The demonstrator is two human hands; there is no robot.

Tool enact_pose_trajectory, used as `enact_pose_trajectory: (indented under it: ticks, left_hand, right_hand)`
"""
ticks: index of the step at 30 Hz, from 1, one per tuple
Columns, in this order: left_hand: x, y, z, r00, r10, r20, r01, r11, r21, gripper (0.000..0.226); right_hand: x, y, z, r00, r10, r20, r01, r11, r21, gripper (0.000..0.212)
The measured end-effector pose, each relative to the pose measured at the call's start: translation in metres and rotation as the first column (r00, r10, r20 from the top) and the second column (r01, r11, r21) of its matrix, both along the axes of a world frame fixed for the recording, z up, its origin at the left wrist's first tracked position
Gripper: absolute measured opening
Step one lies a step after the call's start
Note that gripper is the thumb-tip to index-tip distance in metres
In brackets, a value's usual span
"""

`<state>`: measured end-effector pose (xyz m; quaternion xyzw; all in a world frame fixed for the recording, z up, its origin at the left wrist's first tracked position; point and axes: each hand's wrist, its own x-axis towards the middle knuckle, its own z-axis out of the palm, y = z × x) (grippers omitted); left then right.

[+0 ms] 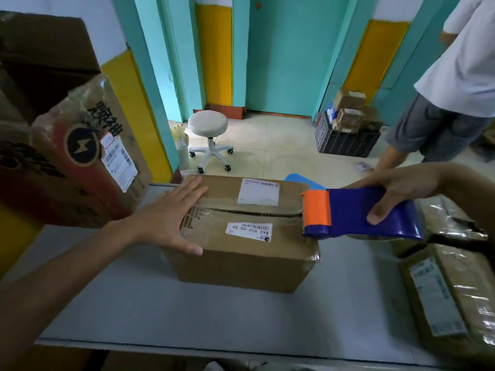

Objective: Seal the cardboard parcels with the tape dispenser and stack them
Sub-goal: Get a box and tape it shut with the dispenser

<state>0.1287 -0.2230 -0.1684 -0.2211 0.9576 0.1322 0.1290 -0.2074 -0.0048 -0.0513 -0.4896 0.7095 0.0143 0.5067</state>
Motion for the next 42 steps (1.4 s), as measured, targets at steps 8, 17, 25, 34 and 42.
enact_pose_trajectory:
  ticks: [8,17,25,34,42]
  left_hand:
    - [0.000,0.004,-0.001,0.998,0.010,-0.068,-0.010,1.000,-0.002,0.142]
    - [-0.003,0.007,0.006,0.999,0.048,-0.011,-0.047,0.998,0.041,0.138]
    - [-0.078,0.061,0.028,0.888,0.427,0.170,-0.429,0.903,-0.029,0.112]
    - [-0.093,0.042,-0.004,0.923,0.385,0.014,-0.373,0.903,-0.214,0.117]
    - [-0.115,0.081,0.033,0.945,0.291,-0.150,-0.323,0.903,-0.284,0.079]
  right_hand:
    - [-0.039,0.029,-0.019,0.998,-0.045,0.039,0.045,0.999,0.021,0.089]
    - [-0.050,0.019,-0.052,0.998,-0.014,-0.063,0.017,0.999,0.047,0.075]
    - [-0.007,-0.013,-0.114,0.927,0.248,-0.282,-0.234,0.969,0.082,0.066]
    - [-0.047,0.000,-0.123,0.973,0.072,-0.221,-0.075,0.997,-0.008,0.061]
    - [-0.065,0.011,-0.084,0.954,-0.076,-0.289,0.008,0.973,-0.230,0.068]
